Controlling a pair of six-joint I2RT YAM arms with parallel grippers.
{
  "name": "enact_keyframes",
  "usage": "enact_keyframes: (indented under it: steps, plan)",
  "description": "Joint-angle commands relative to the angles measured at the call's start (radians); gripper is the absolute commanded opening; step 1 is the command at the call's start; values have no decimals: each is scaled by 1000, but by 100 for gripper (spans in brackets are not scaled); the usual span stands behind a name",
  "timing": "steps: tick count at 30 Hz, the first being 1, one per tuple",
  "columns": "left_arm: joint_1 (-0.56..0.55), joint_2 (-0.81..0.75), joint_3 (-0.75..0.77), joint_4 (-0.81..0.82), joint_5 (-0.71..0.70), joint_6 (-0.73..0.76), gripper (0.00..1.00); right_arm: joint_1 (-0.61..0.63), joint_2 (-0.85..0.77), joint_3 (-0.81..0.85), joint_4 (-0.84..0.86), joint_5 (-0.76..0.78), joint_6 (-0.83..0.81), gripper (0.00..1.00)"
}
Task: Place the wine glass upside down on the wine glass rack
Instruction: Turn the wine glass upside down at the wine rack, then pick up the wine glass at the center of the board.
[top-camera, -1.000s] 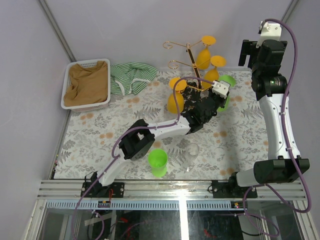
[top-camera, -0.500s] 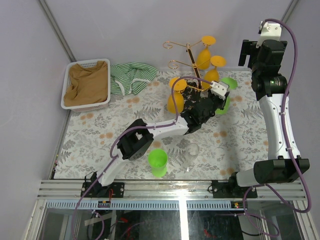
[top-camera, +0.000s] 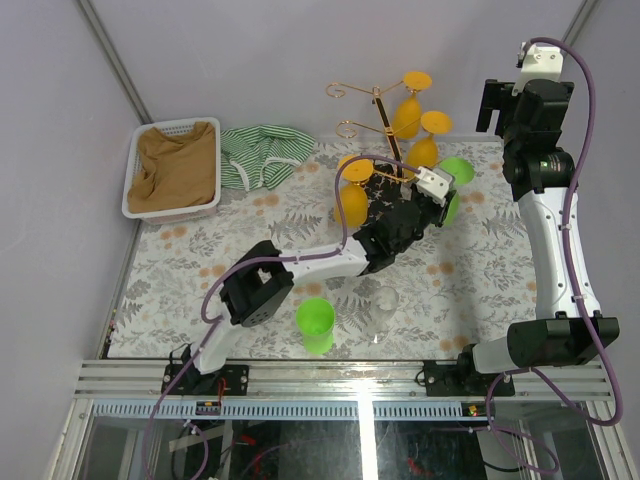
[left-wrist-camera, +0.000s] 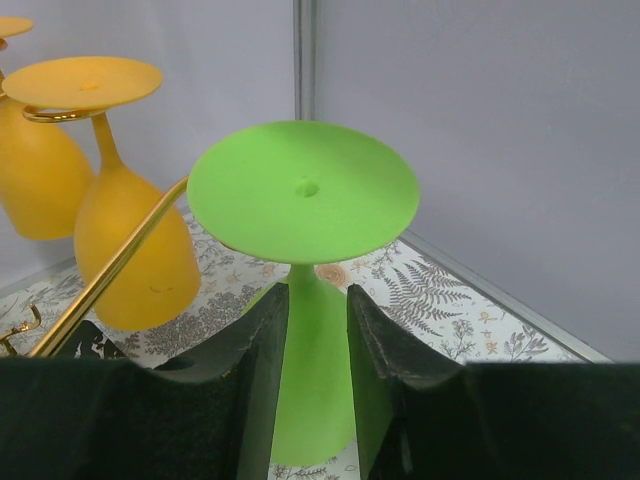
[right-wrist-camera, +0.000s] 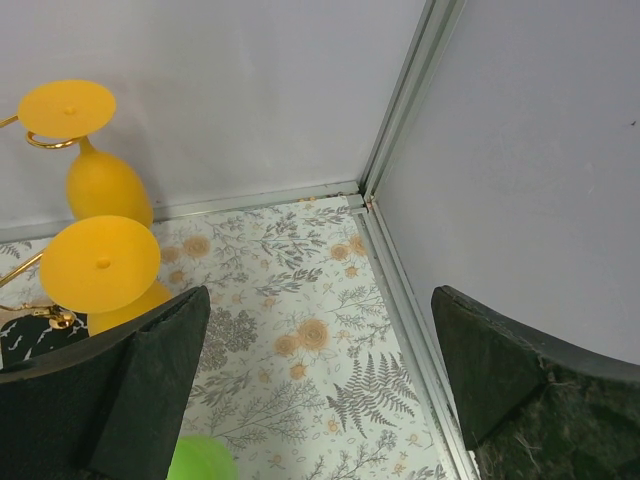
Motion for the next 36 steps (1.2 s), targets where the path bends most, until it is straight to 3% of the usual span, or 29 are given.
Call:
enact_keyframes:
  steps: [1,12,19,25,29,36]
  plan:
    - [-11,-58,-34,36,-11,21,29,-4,-10,19,36,-17,12,99]
    - [-20,-152,-117,29,-29,41,32,-5,-7,25,32,-19,13,99]
    - [-30,-251,-166,-58,-38,36,35,-5,3,56,3,-34,23,99]
    - [-52,-354,-155,-234,-76,46,36,-5,0,99,-47,-46,27,99]
    - [-64,-438,-103,-464,-108,45,37,-5,-8,101,-65,-59,44,99]
    - [-63,-588,-4,-712,-223,106,50,-5,8,130,-123,-85,62,99]
